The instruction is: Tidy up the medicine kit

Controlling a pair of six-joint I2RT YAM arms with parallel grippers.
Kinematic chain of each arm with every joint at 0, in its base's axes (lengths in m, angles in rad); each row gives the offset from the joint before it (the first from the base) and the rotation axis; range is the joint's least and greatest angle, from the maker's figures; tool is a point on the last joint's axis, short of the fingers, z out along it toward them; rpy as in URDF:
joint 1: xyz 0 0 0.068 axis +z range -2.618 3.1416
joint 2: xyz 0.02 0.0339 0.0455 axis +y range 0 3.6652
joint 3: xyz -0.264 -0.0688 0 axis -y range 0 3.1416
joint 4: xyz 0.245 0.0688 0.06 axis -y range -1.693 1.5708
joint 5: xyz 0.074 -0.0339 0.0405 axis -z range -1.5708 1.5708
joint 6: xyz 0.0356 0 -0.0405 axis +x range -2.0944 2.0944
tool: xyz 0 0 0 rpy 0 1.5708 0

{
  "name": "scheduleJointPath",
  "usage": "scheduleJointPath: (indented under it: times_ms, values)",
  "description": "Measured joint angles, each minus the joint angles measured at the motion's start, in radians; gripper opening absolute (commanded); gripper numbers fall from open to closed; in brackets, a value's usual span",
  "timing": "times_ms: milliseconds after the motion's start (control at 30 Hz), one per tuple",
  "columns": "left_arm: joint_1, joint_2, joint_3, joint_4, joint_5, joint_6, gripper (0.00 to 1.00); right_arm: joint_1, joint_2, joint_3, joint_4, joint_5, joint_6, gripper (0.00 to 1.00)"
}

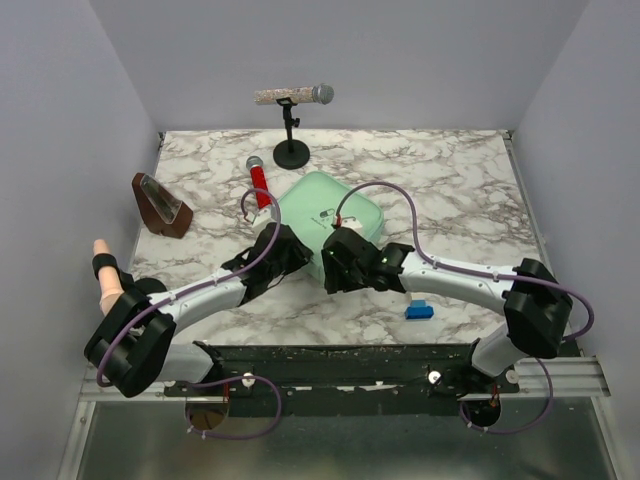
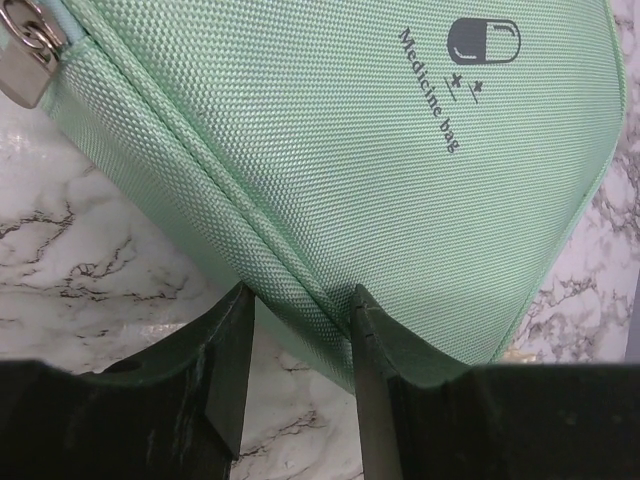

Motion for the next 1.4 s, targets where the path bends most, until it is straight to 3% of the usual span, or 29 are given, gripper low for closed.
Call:
scheduleJointPath:
  times_ms: [300, 567, 700, 1000, 1067, 1200, 1300, 1400]
  values:
    - [-0.002, 0.000, -0.011, 0.023, 0.007, -0.003, 0.40, -0.003, 0.033, 0.031, 0.000, 0.020, 0.014, 0.65]
    - [-0.020, 0.000, -0.016, 0.039, 0.006, -0.007, 0.38, -0.035, 0.066, 0.038, 0.000, 0.025, 0.036, 0.56]
    - [-0.023, 0.000, -0.021, 0.048, 0.004, -0.011, 0.38, -0.040, 0.066, 0.037, -0.006, 0.030, 0.043, 0.44]
    - [-0.025, -0.002, -0.025, 0.054, -0.001, -0.019, 0.38, -0.036, 0.055, 0.021, -0.006, 0.020, 0.047, 0.05]
    - [-0.025, -0.002, -0.025, 0.055, -0.001, -0.020, 0.38, -0.036, 0.048, 0.011, 0.003, 0.019, 0.049, 0.01]
    - [-0.029, -0.002, -0.025, 0.055, -0.003, -0.023, 0.39, -0.037, 0.035, -0.008, 0.019, 0.020, 0.042, 0.01]
    - [-0.034, -0.004, -0.025, 0.053, -0.003, -0.023, 0.44, -0.037, 0.015, -0.031, 0.028, 0.027, 0.026, 0.01]
    - [-0.035, -0.014, -0.025, 0.042, 0.005, -0.022, 0.68, -0.037, -0.014, -0.059, 0.030, 0.037, 0.001, 0.01]
